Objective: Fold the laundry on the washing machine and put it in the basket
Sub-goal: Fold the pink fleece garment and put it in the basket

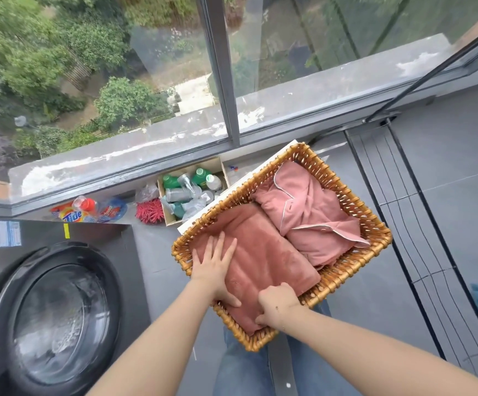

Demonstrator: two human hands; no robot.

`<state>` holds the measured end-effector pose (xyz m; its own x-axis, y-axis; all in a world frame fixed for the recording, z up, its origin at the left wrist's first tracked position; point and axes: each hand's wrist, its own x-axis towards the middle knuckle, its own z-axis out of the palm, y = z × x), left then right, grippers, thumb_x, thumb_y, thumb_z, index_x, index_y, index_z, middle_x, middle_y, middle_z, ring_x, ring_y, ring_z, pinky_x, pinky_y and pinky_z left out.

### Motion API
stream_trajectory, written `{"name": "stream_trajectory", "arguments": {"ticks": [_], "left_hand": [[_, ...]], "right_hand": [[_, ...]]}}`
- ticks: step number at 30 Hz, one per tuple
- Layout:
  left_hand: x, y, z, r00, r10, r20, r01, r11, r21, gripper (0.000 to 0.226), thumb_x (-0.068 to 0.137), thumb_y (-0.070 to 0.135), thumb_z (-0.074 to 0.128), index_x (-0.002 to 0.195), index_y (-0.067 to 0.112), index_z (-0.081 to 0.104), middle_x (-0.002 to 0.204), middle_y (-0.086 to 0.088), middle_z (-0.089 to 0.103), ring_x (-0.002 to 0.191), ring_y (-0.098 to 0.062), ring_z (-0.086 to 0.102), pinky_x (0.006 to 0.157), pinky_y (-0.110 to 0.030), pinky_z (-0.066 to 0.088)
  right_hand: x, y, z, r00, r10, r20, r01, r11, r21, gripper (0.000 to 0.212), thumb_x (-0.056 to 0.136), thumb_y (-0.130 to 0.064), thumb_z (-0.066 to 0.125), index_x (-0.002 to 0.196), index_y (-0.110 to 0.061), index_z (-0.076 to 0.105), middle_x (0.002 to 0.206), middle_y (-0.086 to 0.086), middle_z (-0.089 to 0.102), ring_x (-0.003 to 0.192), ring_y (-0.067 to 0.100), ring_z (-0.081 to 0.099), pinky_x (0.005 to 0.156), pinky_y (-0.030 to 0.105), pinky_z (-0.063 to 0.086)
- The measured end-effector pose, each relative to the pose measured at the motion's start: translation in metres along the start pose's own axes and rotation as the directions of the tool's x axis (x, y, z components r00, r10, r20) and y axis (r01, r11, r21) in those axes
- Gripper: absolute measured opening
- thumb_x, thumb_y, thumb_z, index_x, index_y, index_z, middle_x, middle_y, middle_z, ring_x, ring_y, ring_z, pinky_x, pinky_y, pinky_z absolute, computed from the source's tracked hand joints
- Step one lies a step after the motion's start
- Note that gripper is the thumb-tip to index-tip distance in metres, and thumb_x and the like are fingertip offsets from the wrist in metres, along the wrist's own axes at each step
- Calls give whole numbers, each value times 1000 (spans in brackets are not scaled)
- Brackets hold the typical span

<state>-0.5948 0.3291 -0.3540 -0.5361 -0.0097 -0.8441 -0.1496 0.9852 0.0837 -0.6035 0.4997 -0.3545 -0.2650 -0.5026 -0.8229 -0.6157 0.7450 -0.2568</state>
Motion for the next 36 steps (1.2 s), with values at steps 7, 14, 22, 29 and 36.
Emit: {"name": "stream_trajectory", "arguments": {"ticks": [7, 14, 22, 29, 36], "left_hand": [[23, 18, 23, 994, -98, -54, 104, 988, 110, 150, 56, 64, 79, 142, 20, -36, 152, -13, -36, 141, -39, -26, 111, -67, 0], [27, 25, 28, 986, -145, -84, 158, 973, 169, 150, 57, 64, 78, 136, 16, -41, 151, -17, -34, 143, -41, -21, 110, -67, 6], [-3, 34, 9, 999, 8, 34, -14, 985, 170, 138, 67, 53, 77, 146, 3, -25, 149, -19, -38, 138, -33, -34, 113, -61, -11], [-9, 55, 46, 999, 22, -27, -16, 977, 211, 147, 62, 60, 78, 135, 13, -41, 140, -14, -51, 133, -35, -42, 94, -74, -20], [10, 71, 75, 973, -125, -195, 166, 963, 213, 118, 82, -3, 63, 141, 18, -37, 138, -17, -53, 131, -41, -43, 90, -84, -4]], "right_hand": [[34, -13, 11, 986, 149, 70, -143, 986, -82, 25, 86, -22, 62, 111, -20, 64, 114, 1, 66, 107, 23, 62, 84, 31, 39], [45, -14, 9, 987, 138, 79, -127, 984, -123, 29, 87, -11, 56, 114, -17, 64, 118, 1, 65, 110, 23, 62, 81, 28, 45], [-12, 30, -25, 968, 220, -122, -169, 929, 329, 28, 84, -33, 60, 98, -10, 65, 107, 6, 63, 105, 27, 59, 77, 31, 46], [-20, 54, 5, 925, 337, -172, -274, 910, 312, 103, 82, -53, 61, 151, -7, 1, 158, 13, -3, 144, 25, 15, 111, 34, 30], [-10, 80, 2, 920, 346, -182, -313, 931, 190, 47, 88, -24, 58, 127, -10, 37, 127, 7, 47, 115, 27, 54, 84, 37, 47]]}}
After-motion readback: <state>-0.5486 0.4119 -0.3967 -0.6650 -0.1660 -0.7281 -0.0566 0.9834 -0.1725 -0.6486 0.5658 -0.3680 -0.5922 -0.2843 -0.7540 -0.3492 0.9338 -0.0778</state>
